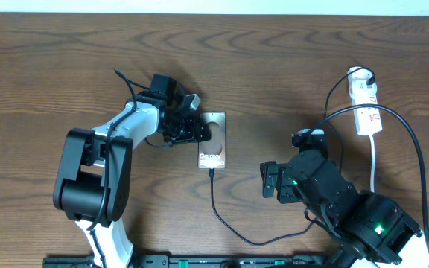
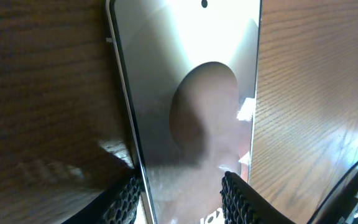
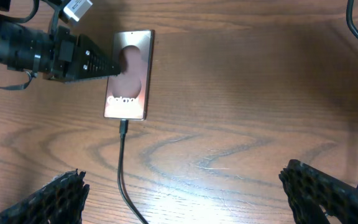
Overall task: Plug charger to phone and switch on socket
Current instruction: 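Lay the phone flat on the table and open the left gripper, then retract the left arm and move the right gripper to the power strip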
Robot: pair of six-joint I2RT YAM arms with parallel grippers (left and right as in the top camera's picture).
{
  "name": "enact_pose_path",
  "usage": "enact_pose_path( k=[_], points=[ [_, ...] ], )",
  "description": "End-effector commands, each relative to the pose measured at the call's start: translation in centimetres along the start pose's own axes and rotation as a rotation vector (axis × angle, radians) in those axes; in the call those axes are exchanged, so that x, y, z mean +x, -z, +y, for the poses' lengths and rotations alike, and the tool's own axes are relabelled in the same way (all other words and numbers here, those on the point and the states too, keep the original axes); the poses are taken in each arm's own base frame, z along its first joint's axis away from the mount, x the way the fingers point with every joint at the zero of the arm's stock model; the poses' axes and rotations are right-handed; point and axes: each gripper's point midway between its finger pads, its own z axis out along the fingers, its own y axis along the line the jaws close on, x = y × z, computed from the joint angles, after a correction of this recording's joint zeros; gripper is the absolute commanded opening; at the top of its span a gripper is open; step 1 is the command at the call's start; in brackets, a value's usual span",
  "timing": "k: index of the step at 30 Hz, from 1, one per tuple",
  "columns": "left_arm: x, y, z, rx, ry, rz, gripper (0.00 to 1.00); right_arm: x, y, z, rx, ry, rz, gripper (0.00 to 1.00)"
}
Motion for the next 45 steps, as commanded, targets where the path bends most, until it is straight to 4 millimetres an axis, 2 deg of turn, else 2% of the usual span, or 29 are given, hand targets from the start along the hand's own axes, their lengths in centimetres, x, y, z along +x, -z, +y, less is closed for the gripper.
enact_pose_path(
  k=[1,9,13,17,19,20,21,25,26,27,29,31,32,34,37,42,44,45],
  points=[
    [0.6,-0.7,3.6,-0.155,0.017,0.017,0.45,-0.4,0.3,0.1,-0.006,-0.021,-0.009,0.99],
    [0.5,-0.7,3.6,-0.155,0.015,0.013,0.45,-0.4,0.3,0.1,-0.008,-0.021,-0.008,0.99],
    [-0.2,0.0,4.5,-0.223,0.004,-0.017,0.46,-0.3,0.3,-0.1,0.004,-0.018,-0.008,0.99],
    [-1.4,2.9,3.8,-0.252,-0.003,-0.075,0.46,-0.4,0.3,-0.1,0.005,-0.018,-0.009,0.99],
    [-2.4,5.7,3.0,-0.286,-0.021,-0.144,0.46,-0.4,0.3,-0.1,0.005,-0.019,-0.010,0.99],
    [-2.8,7.3,2.6,-0.310,-0.032,-0.183,0.46,-0.4,0.3,-0.1,0.005,-0.019,-0.010,0.95],
    [-2.9,8.8,2.2,-0.333,-0.043,-0.218,0.46,-0.4,0.3,-0.1,0.006,-0.019,-0.011,0.87],
    [-2.7,15.8,-0.8,-0.419,-0.100,-0.389,0.46,-0.4,0.3,-0.6,0.029,-0.016,-0.014,0.37],
    [-2.3,17.5,-1.7,-0.424,-0.115,-0.430,0.47,-0.3,0.3,-0.8,0.040,-0.015,-0.013,0.22],
    [-1.9,19.3,-2.7,-0.426,-0.132,-0.478,0.47,-0.4,0.3,-1.3,0.061,-0.032,-0.020,0.13],
    [-0.9,22.0,-4.6,-0.414,-0.163,-0.557,0.47,-0.4,0.4,-2.3,0.110,-0.111,-0.034,0.02],
    [0.7,25.1,-6.7,-0.397,-0.201,-0.650,0.46,-0.2,0.6,-4.7,0.213,-0.265,-0.054,0.01],
    [1.3,26.0,-7.3,-0.391,-0.212,-0.676,0.46,-0.1,0.8,-5.6,0.249,-0.307,-0.058,0.01],
    [3.5,28.3,-8.7,-0.379,-0.239,-0.741,0.57,0.2,1.2,-8.0,0.345,-0.412,-0.070,0.01],
    [6.7,30.4,-9.5,-0.383,-0.254,-0.801,0.68,-0.1,1.5,-10.8,0.431,-0.503,-0.079,0.02],
    [11.9,33.8,-7.6,-0.499,-0.151,-0.932,0.73,-1.1,1.8,-14.9,0.494,-0.651,-0.075,0.02],
    [13.7,34.6,-7.1,-0.531,-0.137,-0.964,0.96,-2.2,1.6,-16.9,0.505,-0.691,-0.083,0.02],
    [14.3,35.0,-7.0,-0.540,-0.135,-0.979,0.96,-2.8,1.4,-17.8,0.502,-0.712,-0.081,0.02]
  ],
)
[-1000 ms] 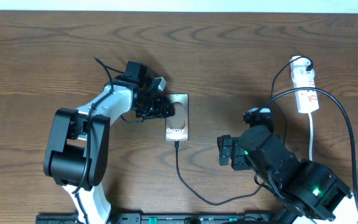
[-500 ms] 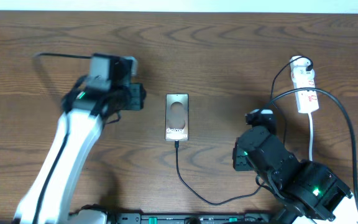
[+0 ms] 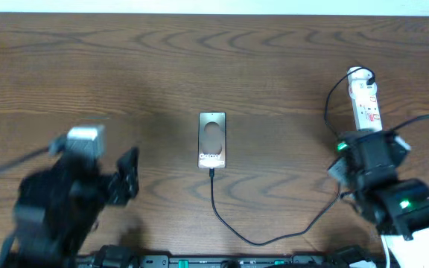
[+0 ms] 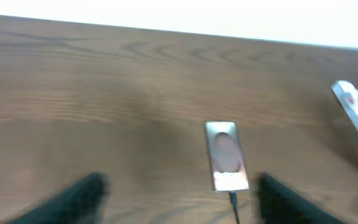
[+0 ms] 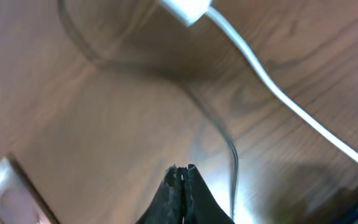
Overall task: Plug charger to phone and switch on socket
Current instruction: 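Retract the left arm and move the right gripper to the power strip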
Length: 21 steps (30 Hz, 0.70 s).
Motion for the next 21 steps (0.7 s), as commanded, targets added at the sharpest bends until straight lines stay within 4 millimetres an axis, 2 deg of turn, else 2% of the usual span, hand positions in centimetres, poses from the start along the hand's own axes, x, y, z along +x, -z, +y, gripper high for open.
enact_pose_path(
  k=[1,6,8,14,17,21],
  points=[
    [0.6,1.8,2.4,-0.122,0.022,-0.053,0.96,-2.8,-1.4,-0.5,-0.001,-0.035,0.039,0.02],
    [1.1,2.6,2.5,-0.122,0.023,-0.064,0.97,-6.7,-5.3,-2.7,0.095,-0.169,0.130,0.01],
    [1.3,2.6,2.6,-0.124,0.022,-0.055,0.97,-8.7,-7.1,-2.8,0.119,-0.183,0.160,0.01],
    [5.5,2.9,3.4,-0.160,0.011,0.114,0.97,-13.0,-12.2,-0.3,0.143,-0.166,0.229,0.01],
    [7.5,3.3,3.8,-0.178,0.005,0.199,0.97,-14.1,-14.7,0.4,0.164,-0.164,0.263,0.01],
    [7.7,3.3,3.7,-0.171,0.007,0.208,0.97,-15.1,-18.0,1.5,0.163,-0.166,0.294,0.01]
  ],
)
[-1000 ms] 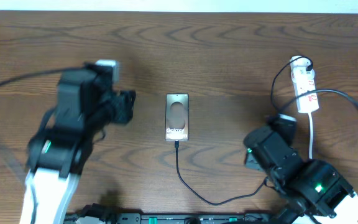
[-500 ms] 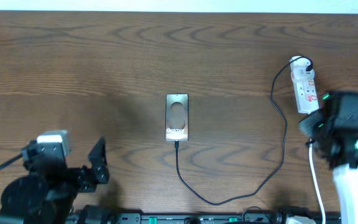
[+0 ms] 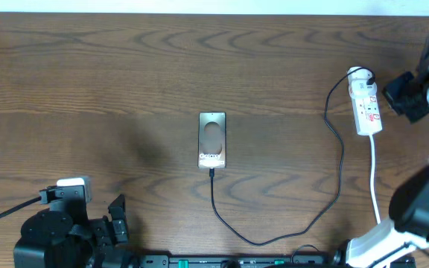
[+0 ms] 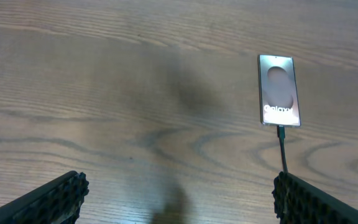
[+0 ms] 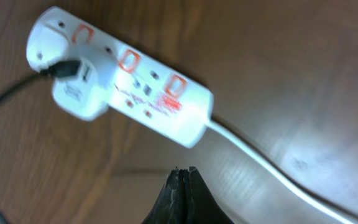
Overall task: Plug charger to phone and switch on socket
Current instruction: 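Retract the left arm and move the right gripper to the power strip, then press the orange switch on the power strip with the right gripper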
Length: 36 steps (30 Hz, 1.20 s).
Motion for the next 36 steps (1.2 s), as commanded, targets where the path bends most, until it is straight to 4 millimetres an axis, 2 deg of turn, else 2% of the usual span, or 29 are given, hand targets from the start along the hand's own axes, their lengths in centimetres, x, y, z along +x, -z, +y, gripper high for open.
enact_pose_path(
  k=[1,6,14,17,28,32,36],
  points=[
    [0.2,-0.2,0.2,-0.010,0.003,0.009,0.97,-1.2,-1.4,1.6,-0.024,0.015,0.022,0.01],
    [0.1,-0.2,0.1,-0.006,0.003,0.005,0.97,-1.8,-4.4,3.1,-0.037,0.011,0.063,0.01],
    [0.0,-0.2,0.0,-0.004,0.004,-0.002,0.97,-1.4,-9.7,3.8,-0.027,-0.046,0.121,0.01],
    [0.0,-0.2,0.0,-0.004,0.004,-0.002,0.97,-1.2,-10.9,4.2,-0.042,-0.059,0.136,0.01],
    [-0.1,-0.2,0.0,-0.003,0.004,-0.005,0.97,-2.5,-11.3,4.4,-0.102,-0.123,0.134,0.01],
    [-0.1,-0.2,0.0,-0.003,0.004,-0.005,0.97,-2.6,-11.6,4.1,-0.099,-0.142,0.141,0.01],
    [-0.1,-0.2,0.0,-0.003,0.004,-0.005,0.97,-2.3,-11.9,4.7,-0.141,-0.148,0.172,0.01]
  ],
)
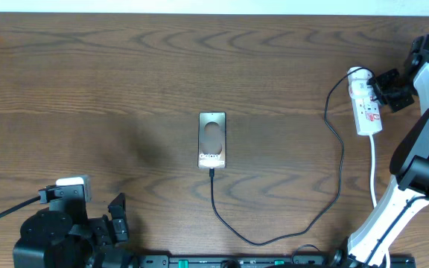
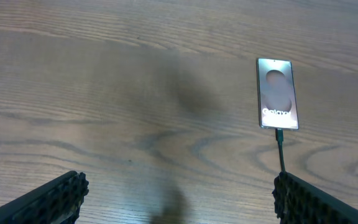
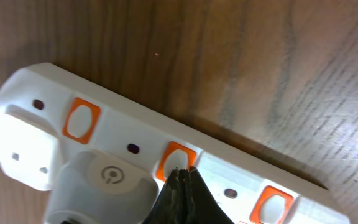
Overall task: Plug charger to phone and switch on socket
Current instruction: 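Press the orange switch on the power strip with the right gripper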
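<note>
The phone [image 1: 212, 140] lies flat mid-table, screen showing "Galaxy", with the black charger cable [image 1: 222, 216] plugged into its bottom end. The cable loops right to the white power strip [image 1: 365, 104] at the far right. In the right wrist view my right gripper [image 3: 182, 171] is shut, its tips touching the middle orange-framed switch [image 3: 173, 157] of the strip, beside the white charger plug [image 3: 101, 183]. My left gripper [image 2: 176, 202] is open, pulled back at the near left, with the phone [image 2: 277, 93] well ahead of it.
The strip's white lead [image 1: 375, 175] runs down the right side towards the front edge. Two other orange switches [image 3: 81, 119] sit on the strip. The left arm's base [image 1: 58, 238] fills the front-left corner.
My right gripper has moved from hovering beside the power strip to touching its middle switch with shut tips. The left arm, phone and cable have not moved.
First my left gripper was at the phone with the cable plugged in, and the right gripper was open at the front. Then the left arm had pulled back to the front left and the right gripper was shut near the strip, now on its switch.
</note>
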Robot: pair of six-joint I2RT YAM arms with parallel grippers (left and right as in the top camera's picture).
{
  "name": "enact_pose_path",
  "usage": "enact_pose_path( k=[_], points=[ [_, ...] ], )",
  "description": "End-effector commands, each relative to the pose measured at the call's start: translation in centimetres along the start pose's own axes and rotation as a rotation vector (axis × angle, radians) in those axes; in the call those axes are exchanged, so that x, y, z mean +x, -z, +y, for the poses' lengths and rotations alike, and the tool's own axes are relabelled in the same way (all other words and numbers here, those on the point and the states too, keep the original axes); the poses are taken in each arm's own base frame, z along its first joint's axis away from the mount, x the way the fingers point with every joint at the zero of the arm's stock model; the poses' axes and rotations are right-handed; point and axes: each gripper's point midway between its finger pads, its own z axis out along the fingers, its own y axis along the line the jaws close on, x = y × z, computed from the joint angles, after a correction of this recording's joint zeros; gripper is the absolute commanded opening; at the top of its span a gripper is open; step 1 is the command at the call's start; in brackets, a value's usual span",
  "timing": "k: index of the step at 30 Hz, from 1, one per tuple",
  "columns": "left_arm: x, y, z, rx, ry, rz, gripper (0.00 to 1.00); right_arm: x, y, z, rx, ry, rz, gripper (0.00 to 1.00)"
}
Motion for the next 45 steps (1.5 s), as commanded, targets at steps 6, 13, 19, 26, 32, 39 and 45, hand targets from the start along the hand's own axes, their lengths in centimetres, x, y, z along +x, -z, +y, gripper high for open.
enact_pose_path(
  k=[6,13,19,26,32,39,45],
  points=[
    [0.1,-0.2,0.1,-0.005,0.001,0.005,0.97,0.4,-1.3,0.6,-0.038,-0.026,0.057,0.01],
    [0.1,-0.2,0.1,-0.005,0.001,0.005,0.97,0.8,-2.6,0.1,-0.017,-0.032,0.080,0.01],
    [0.1,-0.2,0.1,-0.005,0.001,0.005,0.98,1.5,-3.7,-0.8,0.017,-0.045,0.114,0.01],
    [0.1,-0.2,0.1,-0.005,0.001,0.005,0.98,2.6,-4.6,-1.7,0.060,-0.046,0.156,0.01],
    [0.1,-0.2,0.1,-0.005,0.001,0.005,0.97,3.0,-5.3,-2.2,0.081,-0.048,0.173,0.01],
    [0.1,-0.2,0.1,-0.006,0.001,0.005,0.98,2.8,-3.0,-3.5,0.150,0.033,0.146,0.01],
    [0.5,-0.1,0.2,-0.009,0.000,0.016,0.97,1.1,3.2,-3.5,0.170,0.095,0.005,0.01]
  ],
)
